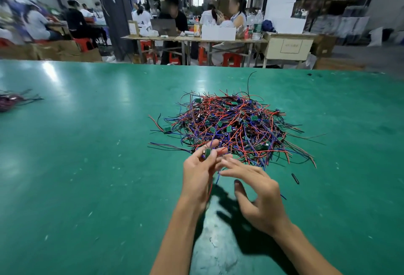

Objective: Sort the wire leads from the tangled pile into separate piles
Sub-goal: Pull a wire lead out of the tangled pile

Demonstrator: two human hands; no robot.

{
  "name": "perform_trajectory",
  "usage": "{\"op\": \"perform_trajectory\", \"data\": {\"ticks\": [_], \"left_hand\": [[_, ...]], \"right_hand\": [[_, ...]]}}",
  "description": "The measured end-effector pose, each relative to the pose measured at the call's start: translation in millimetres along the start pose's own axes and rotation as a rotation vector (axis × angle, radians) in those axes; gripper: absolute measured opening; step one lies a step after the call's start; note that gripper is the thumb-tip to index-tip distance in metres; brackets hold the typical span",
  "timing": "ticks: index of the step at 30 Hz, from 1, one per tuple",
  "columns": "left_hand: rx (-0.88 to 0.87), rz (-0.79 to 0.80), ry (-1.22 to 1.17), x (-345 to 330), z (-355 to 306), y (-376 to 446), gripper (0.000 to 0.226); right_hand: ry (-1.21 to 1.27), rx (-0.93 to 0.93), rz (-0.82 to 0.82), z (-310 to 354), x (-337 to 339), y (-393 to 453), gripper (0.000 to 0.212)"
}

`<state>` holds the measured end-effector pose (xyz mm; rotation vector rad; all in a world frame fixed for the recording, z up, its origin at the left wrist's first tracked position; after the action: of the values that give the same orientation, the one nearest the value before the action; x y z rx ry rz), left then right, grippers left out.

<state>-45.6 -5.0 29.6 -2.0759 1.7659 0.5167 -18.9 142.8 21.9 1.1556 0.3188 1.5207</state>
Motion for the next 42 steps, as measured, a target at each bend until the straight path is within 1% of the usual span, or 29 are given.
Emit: {"op": "perform_trajectory", "data": {"ticks": [2, 3, 5, 6, 7, 8, 10, 11, 12, 14, 15, 16, 17, 18, 19, 20, 21, 22, 23, 25, 27, 28, 31, 34, 36, 37, 39, 40, 42], "left_hand": [[-0.170, -0.106, 0.274, 14.9, -23.0, 10.7, 0.026], [-0.263, -0.199, 0.438, 25.7, -37.3, 18.0, 0.029], [-0.434, -0.463, 0.817, 52.0, -67.0, 32.1, 0.037], [-0.481, -0.592, 0.982, 67.1, -77.6, 38.3, 0.042], [-0.475, -0.678, 1.125, 81.9, -82.4, 44.4, 0.046], [-0.418, -0.714, 1.288, 95.3, -81.6, 48.9, 0.047], [-0.191, -0.680, 1.621, 119.8, -66.6, 51.7, 0.046], [-0.065, -0.636, 1.742, 129.1, -56.8, 50.9, 0.052], [0.018, -0.613, 1.791, 135.3, -49.2, 49.7, 0.059], [0.067, -0.667, 1.779, 138.0, -43.8, 49.7, 0.068], [0.048, -0.702, 1.781, 134.3, -45.4, 50.4, 0.070], [-0.028, -0.721, 1.797, 129.4, -47.4, 51.5, 0.070], [-0.160, -0.693, 1.823, 123.5, -48.6, 54.2, 0.070], [-0.311, -0.607, 1.847, 116.7, -48.3, 58.7, 0.067], [-0.414, -0.469, 1.875, 109.0, -47.2, 63.8, 0.062], [-0.451, -0.331, 1.908, 101.6, -45.0, 68.7, 0.053], [-0.424, -0.232, 1.932, 96.0, -42.8, 72.9, 0.042], [-0.361, -0.192, 1.923, 92.2, -41.6, 76.2, 0.032], [-0.299, -0.191, 1.889, 89.6, -42.2, 78.9, 0.024], [-0.257, -0.204, 1.873, 84.8, -45.8, 80.2, 0.019], [-0.296, -0.145, 1.891, 78.7, -52.9, 74.2, 0.019], [-0.307, -0.120, 1.818, 78.0, -56.2, 69.1, 0.018], [-0.338, -0.112, 1.457, 75.9, -64.7, 49.5, 0.015], [-0.541, -0.175, 1.194, 67.2, -66.3, 29.7, 0.013], [-0.671, -0.168, 1.057, 59.6, -63.1, 17.2, 0.013], [-0.718, -0.157, 1.019, 56.0, -60.5, 11.5, 0.011], [-0.785, -0.135, 0.982, 50.3, -54.3, 2.8, 0.011], [-0.805, -0.118, 0.969, 47.9, -51.1, 0.2, 0.011], [-0.822, -0.070, 0.936, 42.6, -45.2, -4.1, 0.012]], "right_hand": [[-0.020, -0.008, -0.060, -0.8, 2.0, -0.3, 0.039], [-0.026, -0.029, -0.064, -2.3, 2.6, 0.1, 0.038], [-0.035, -0.091, -0.050, -5.4, 3.2, 0.0, 0.036], [-0.041, -0.125, -0.035, -6.0, 2.3, 0.0, 0.035], [-0.049, -0.153, -0.016, -6.2, 1.8, -0.3, 0.035], [-0.053, -0.185, 0.010, -6.1, 1.4, -0.6, 0.035], [-0.039, -0.260, 0.070, -7.4, -0.8, -0.1, 0.035], [-0.035, -0.289, 0.099, -8.7, -1.7, 0.1, 0.035], [-0.033, -0.312, 0.124, -10.4, -2.6, 0.3, 0.037], [-0.025, -0.347, 0.147, -13.8, -3.9, 0.6, 0.041], [-0.019, -0.359, 0.147, -14.9, -4.1, 1.0, 0.041], [-0.014, -0.369, 0.148, -15.5, -4.6, 1.5, 0.041], [-0.010, -0.375, 0.148, -16.0, -5.2, 2.0, 0.041], [-0.007, -0.376, 0.143, -16.5, -5.7, 2.7, 0.041], [-0.007, -0.377, 0.136, -16.9, -6.0, 3.5, 0.040], [-0.006, -0.380, 0.131, -17.5, -6.2, 4.2, 0.040], [-0.006, -0.383, 0.130, -18.3, -6.4, 4.4, 0.039], [-0.007, -0.386, 0.125, -19.1, -6.1, 4.2, 0.038], [-0.010, -0.386, 0.114, -19.0, -5.5, 4.1, 0.037], [-0.012, -0.386, 0.086, -17.8, -3.5, 4.2, 0.037], [-0.020, -0.397, 0.069, -17.1, -2.7, 5.1, 0.036], [-0.015, -0.411, 0.067, -17.1, -2.5, 5.3, 0.036], [0.072, -0.476, 0.098, -12.1, -5.0, 7.1, 0.037], [0.247, -0.551, 0.118, -6.1, -11.0, 10.6, 0.030], [0.445, -0.657, 0.128, -4.3, -13.7, 15.0, 0.020], [0.575, -0.732, 0.138, -3.7, -15.3, 17.3, 0.023], [0.818, -0.858, 0.138, -0.3, -19.7, 20.9, 0.037], [0.925, -0.889, 0.113, 1.8, -20.6, 22.9, 0.040], [1.127, -0.913, 0.003, 2.4, -19.5, 25.9, 0.037]]}}
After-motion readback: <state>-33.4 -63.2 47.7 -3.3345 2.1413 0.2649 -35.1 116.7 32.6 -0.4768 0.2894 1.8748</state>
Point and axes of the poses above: each hand's wrist, its own y-axis towards the middle knuckle, its own x-axis out of the back of the hand, z = x × y, the point moved 2 cm from there along y, towards the middle knuckle, and after that the axes turned 4 degrees about y, right-handed, at the moved point
